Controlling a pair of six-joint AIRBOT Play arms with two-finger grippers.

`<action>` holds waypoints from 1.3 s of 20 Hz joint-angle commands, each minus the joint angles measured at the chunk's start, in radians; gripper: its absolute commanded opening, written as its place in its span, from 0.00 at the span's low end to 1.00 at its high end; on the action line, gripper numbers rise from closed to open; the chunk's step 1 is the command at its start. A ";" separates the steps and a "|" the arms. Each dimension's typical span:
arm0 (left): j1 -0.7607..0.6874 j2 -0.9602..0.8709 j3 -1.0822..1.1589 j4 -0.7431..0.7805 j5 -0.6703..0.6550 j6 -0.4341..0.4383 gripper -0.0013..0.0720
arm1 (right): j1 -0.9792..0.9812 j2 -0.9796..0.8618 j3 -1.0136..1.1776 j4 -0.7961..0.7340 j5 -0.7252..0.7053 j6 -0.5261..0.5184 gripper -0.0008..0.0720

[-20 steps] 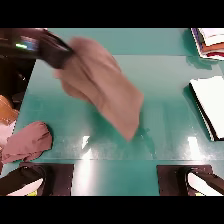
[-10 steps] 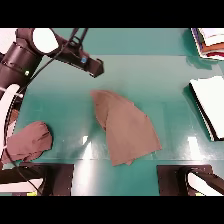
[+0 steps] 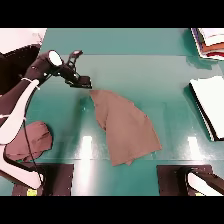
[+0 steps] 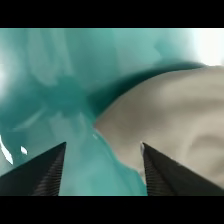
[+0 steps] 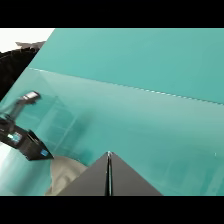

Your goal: Fold the shirts.

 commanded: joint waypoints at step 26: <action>0.188 0.271 -0.022 0.154 -0.146 0.053 0.06 | 0.150 -0.202 -1.184 0.240 -0.304 0.018 0.67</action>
